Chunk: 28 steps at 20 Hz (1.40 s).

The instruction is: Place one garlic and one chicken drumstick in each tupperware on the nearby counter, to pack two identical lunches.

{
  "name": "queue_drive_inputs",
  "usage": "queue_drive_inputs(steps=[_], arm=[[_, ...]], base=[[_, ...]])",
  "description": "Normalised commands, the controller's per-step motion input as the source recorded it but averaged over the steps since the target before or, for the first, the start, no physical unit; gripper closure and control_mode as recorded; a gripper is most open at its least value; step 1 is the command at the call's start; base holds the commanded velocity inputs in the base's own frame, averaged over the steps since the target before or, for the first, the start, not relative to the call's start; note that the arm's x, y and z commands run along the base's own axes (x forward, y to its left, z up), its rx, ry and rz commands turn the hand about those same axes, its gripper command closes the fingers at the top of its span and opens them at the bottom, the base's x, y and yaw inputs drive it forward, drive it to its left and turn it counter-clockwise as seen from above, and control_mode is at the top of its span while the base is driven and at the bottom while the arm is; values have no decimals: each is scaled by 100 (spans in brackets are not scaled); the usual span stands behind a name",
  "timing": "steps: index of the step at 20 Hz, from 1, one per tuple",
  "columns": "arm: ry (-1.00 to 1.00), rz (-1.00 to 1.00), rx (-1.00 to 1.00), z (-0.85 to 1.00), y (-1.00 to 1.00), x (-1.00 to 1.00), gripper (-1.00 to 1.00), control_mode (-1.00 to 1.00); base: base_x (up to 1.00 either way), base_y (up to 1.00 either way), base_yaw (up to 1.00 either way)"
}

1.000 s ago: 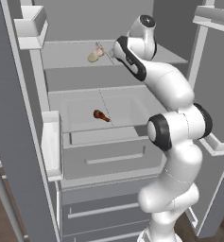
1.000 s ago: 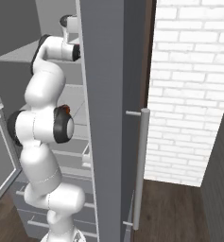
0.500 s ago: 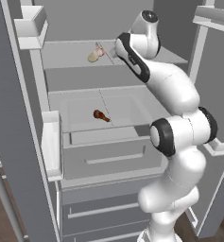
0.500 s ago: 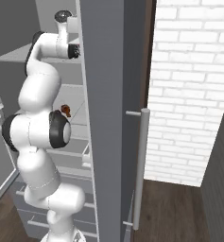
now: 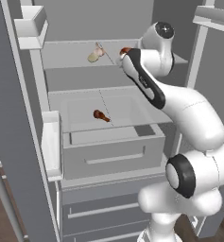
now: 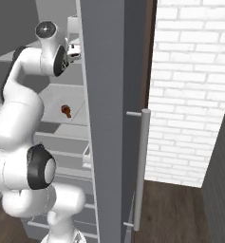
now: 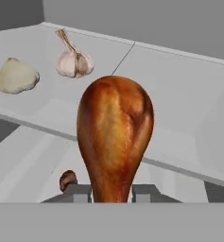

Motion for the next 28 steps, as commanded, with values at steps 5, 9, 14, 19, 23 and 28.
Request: queue_drive_inputs(steps=[5, 9, 14, 19, 23, 28], arm=[[-4, 1, 0, -1, 0, -100, 100, -100], [0, 1, 0, -3, 0, -100, 100, -100], [4, 1, -6, -56, 16, -100, 100, -100], [0, 0, 0, 0, 0, 0, 100, 100], [0, 0, 0, 0, 0, 0, 100, 100], [0, 0, 0, 0, 0, 0, 100, 100]], base=[[0, 0, 0], [0, 0, 0], [0, 0, 0], [-100, 35, 5], [-100, 92, 26], [-94, 100, 38]])
